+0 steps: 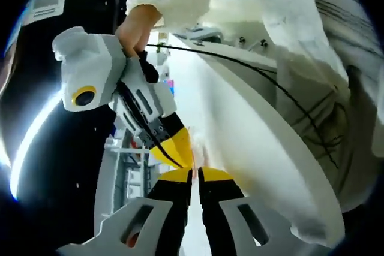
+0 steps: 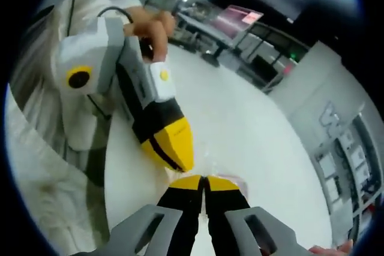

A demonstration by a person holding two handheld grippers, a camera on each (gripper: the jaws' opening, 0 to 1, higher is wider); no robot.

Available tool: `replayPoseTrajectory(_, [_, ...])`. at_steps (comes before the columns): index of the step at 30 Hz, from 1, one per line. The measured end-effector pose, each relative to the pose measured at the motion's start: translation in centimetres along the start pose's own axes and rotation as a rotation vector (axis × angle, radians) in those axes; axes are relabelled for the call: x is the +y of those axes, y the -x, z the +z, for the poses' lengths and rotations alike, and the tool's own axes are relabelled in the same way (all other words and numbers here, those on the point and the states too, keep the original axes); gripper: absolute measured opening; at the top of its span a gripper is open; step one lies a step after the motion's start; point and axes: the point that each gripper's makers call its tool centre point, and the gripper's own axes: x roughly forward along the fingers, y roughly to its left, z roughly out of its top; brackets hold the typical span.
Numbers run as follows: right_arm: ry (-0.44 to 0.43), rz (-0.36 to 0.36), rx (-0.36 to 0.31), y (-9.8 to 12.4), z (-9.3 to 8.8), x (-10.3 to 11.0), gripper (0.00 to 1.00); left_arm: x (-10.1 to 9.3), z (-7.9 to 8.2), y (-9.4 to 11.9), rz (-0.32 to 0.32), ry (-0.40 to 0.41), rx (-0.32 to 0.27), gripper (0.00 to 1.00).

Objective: Open the resealable bag by pulling the two sides of the seal apart until the entire bag opening is separated and visibly accessible.

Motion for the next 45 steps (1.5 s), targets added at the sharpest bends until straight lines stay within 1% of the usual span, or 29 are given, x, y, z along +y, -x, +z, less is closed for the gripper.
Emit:
replayPoseTrajectory(1, [-0.004, -0.001, -0.002, 0.0, 0.0, 0.0, 0.00, 0.1, 0.1, 0.2, 0.003, 0.039, -0.008, 0.11])
replayPoseTrajectory(2, [-0.009, -0.003, -0.006, 0.0, 0.0, 0.0, 0.00, 0.3, 0.2, 0.5, 0.008, 0.081, -0.014, 0.12])
replayPoseTrajectory(3, [-0.013, -0.005, -0.010, 0.0, 0.0, 0.0, 0.00, 0.8, 0.0, 0.9, 0.030, 0.108, -0.006, 0.12])
replayPoseTrajectory(4, [-0.018, -0.008, -0.013, 0.0, 0.0, 0.0, 0.00, 1.2, -0.3, 1.3, 0.055, 0.152, 0.013, 0.13])
replayPoseTrajectory(5, [-0.022, -0.011, -0.016, 0.0, -0.1, 0.0, 0.00, 1.3, -0.6, 1.5, 0.069, 0.214, 0.023, 0.13])
replayPoseTrajectory(7, [-0.033, -0.012, -0.022, -0.1, -0.1, 0.0, 0.00, 1.7, -1.3, 2.0, 0.093, 0.354, 0.043, 0.16])
replayPoseTrajectory(8, [-0.040, -0.014, -0.026, -0.1, -0.1, 0.0, 0.00, 1.8, -1.7, 2.2, 0.103, 0.467, 0.045, 0.18])
replayPoseTrajectory(9, [-0.045, -0.015, -0.028, -0.1, -0.1, 0.0, 0.00, 1.9, -1.9, 2.3, 0.112, 0.527, 0.045, 0.20])
replayPoseTrajectory(10, [-0.049, -0.018, -0.033, 0.0, -0.1, 0.0, 0.00, 2.3, -2.2, 2.6, 0.131, 0.632, 0.042, 0.22])
replayPoseTrajectory(12, [-0.054, -0.023, -0.037, 0.0, 0.0, -0.1, 0.00, 2.8, -2.7, 3.1, 0.161, 0.719, 0.048, 0.22])
replayPoseTrajectory(14, [-0.059, -0.029, -0.041, 0.1, 0.0, -0.2, 0.00, 3.1, -3.8, 3.7, 0.203, 0.778, 0.091, 0.24])
replayPoseTrajectory(16, [-0.066, -0.032, -0.043, 0.1, -0.1, -0.2, 0.00, 3.2, -4.1, 4.0, 0.225, 0.832, 0.107, 0.27])
replayPoseTrajectory(17, [-0.068, -0.034, -0.045, 0.1, -0.1, -0.2, 0.00, 3.3, -3.8, 4.1, 0.237, 0.903, 0.088, 0.29])
replayPoseTrajectory(18, [-0.072, -0.035, -0.047, 0.0, -0.1, -0.2, 0.00, 3.3, -3.3, 4.1, 0.236, 0.976, 0.060, 0.30])
replayPoseTrajectory(19, [-0.073, -0.034, -0.047, 0.0, -0.1, -0.2, 0.00, 3.0, -3.0, 4.0, 0.220, 1.054, 0.045, 0.30])
replayPoseTrajectory(21, [-0.075, -0.036, -0.052, -0.1, -0.1, -0.2, 0.00, 2.8, -3.0, 4.0, 0.216, 1.146, 0.039, 0.30])
replayPoseTrajectory(22, [-0.076, -0.038, -0.055, -0.1, 0.0, -0.2, 0.00, 2.5, -3.2, 4.0, 0.213, 1.197, 0.050, 0.30])
replayPoseTrajectory(23, [-0.077, -0.040, -0.057, -0.1, 0.0, -0.2, 0.00, 2.5, -3.4, 3.9, 0.213, 1.222, 0.045, 0.30])
replayPoseTrajectory(24, [-0.078, -0.041, -0.059, -0.1, 0.0, -0.2, 0.00, 2.5, -3.8, 4.0, 0.224, 1.234, 0.055, 0.30])
replayPoseTrajectory(25, [-0.080, -0.042, -0.062, -0.1, 0.1, -0.2, 0.00, 2.4, -4.2, 4.0, 0.231, 1.239, 0.068, 0.30])
replayPoseTrajectory(27, [-0.083, -0.044, -0.064, -0.1, 0.1, -0.3, 0.00, 2.3, -4.3, 4.0, 0.236, 1.253, 0.071, 0.31])
replayPoseTrajectory(33, [-0.088, -0.047, -0.065, -0.3, 0.1, -0.4, 0.00, 2.1, -4.1, 3.9, 0.232, 1.335, 0.057, 0.33])
replayPoseTrajectory(35, [-0.090, -0.047, -0.065, -0.3, 0.1, -0.3, 0.00, 1.8, -3.9, 3.8, 0.226, 1.403, 0.045, 0.34])
replayPoseTrajectory(36, [-0.090, -0.045, -0.065, -0.3, 0.1, -0.3, 0.00, 1.7, -3.9, 3.8, 0.223, 1.419, 0.042, 0.35])
replayPoseTrajectory(41, [-0.087, -0.046, -0.065, -0.3, 0.1, -0.2, 0.00, 1.2, -4.0, 3.6, 0.215, 1.445, 0.057, 0.34])
replayPoseTrajectory(45, [-0.086, -0.048, -0.065, -0.3, 0.1, -0.2, 0.00, 1.2, -3.7, 3.6, 0.215, 1.490, 0.048, 0.34])
